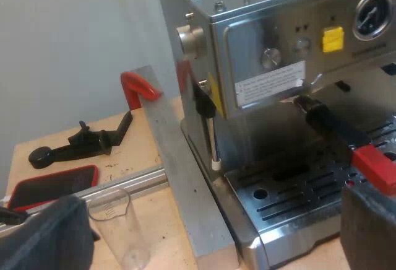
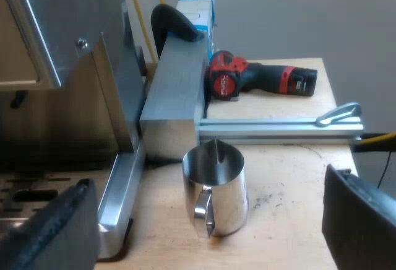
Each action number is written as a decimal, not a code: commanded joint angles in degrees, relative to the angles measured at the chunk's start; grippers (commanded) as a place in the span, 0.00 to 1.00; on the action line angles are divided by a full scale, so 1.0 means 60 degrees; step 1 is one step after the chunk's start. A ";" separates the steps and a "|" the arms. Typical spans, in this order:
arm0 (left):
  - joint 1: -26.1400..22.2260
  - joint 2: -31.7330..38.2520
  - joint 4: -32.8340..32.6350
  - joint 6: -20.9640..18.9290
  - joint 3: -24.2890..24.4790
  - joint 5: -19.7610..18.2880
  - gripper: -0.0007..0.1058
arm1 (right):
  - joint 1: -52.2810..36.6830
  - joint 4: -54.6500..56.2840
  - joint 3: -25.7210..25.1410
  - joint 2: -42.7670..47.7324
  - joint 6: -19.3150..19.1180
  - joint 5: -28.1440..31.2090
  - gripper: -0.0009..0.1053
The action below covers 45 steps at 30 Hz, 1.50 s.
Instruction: Put the handle in the coffee machine
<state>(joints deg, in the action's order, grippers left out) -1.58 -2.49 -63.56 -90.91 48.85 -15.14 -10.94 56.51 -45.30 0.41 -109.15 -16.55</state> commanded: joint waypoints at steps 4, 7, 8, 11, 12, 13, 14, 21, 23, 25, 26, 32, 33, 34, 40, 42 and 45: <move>0.0006 0.1508 -0.1320 0.0013 -0.0096 0.0056 0.78 | 0.0014 0.0353 -0.0043 0.0375 -0.0071 -0.0354 0.72; 0.0006 0.1930 -0.2263 0.0219 -0.0096 0.0056 0.78 | 0.0014 0.0344 -0.0033 0.0375 -0.0071 -0.0355 0.72; 0.0006 0.1921 -0.2761 0.0220 -0.0033 -0.0001 0.78 | 0.0014 0.0344 -0.0033 0.0375 -0.0071 -0.0355 0.72; -0.0025 0.1884 -0.3046 0.0203 -0.0074 0.0058 0.78 | 0.0014 0.0344 -0.0033 0.0375 -0.0071 -0.0355 0.72; -0.0025 0.1884 -0.2943 0.0203 -0.0099 -0.0005 0.78 | 0.0014 0.0344 -0.0033 0.0375 -0.0071 -0.0355 0.72; -0.0025 0.1884 -0.2862 0.0203 -0.0112 -0.0007 0.78 | 0.0014 0.0344 -0.0033 0.0375 -0.0071 -0.0355 0.72; -0.0025 0.1884 -0.2706 0.0203 -0.0142 0.0017 0.78 | 0.0014 0.0327 -0.0033 0.0375 -0.0071 -0.0355 0.72; -0.0025 0.1884 0.0210 -0.0940 -0.1234 0.1043 0.78 | 0.0014 -0.0525 0.0688 0.0275 0.0257 -0.1165 0.72; -0.0025 0.1884 0.0627 -0.0938 -0.1563 0.1214 0.78 | 0.0014 -0.0606 0.0903 0.0215 0.0371 -0.1408 0.72; -0.0025 0.1866 0.1043 -0.0938 -0.1997 0.1216 0.78 | 0.0014 -0.0744 0.1221 0.0180 0.0373 -0.1426 0.72; -0.0025 0.1865 0.1121 -0.0938 -0.2069 0.1216 0.78 | 0.0014 -0.0826 0.1354 0.0182 0.0373 -0.1426 0.72; -0.0025 0.1866 0.1303 -0.0938 -0.3002 0.1216 0.78 | 0.0014 -0.0876 0.2289 0.0182 0.0350 -0.1426 0.72; -0.0025 0.1866 0.1303 -0.0938 -0.3105 0.1216 0.78 | 0.0014 -0.0876 0.2354 0.0182 0.0324 -0.1426 0.72; -0.0025 0.1866 0.1303 -0.0938 -0.3155 0.1216 0.78 | 0.0014 -0.0876 0.2385 0.0182 0.0324 -0.1426 0.72; -0.0025 0.1866 0.1373 -0.0938 -0.3501 0.1216 0.78 | 0.0014 -0.0752 0.3153 0.0182 -0.0102 -0.1426 0.72; -0.0025 0.1866 0.1373 -0.0938 -0.3501 0.1216 0.78 | 0.0014 -0.0783 0.3165 0.0182 -0.0120 -0.1426 0.72; 0.0040 0.1866 0.1373 -0.0938 -0.3501 0.1216 0.78 | 0.0014 -0.0781 0.3164 0.0182 -0.0111 -0.1426 0.72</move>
<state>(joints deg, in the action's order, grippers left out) -1.58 0.76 -56.39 -95.53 27.60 -8.38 -10.77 52.20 -25.86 0.29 -109.22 -24.27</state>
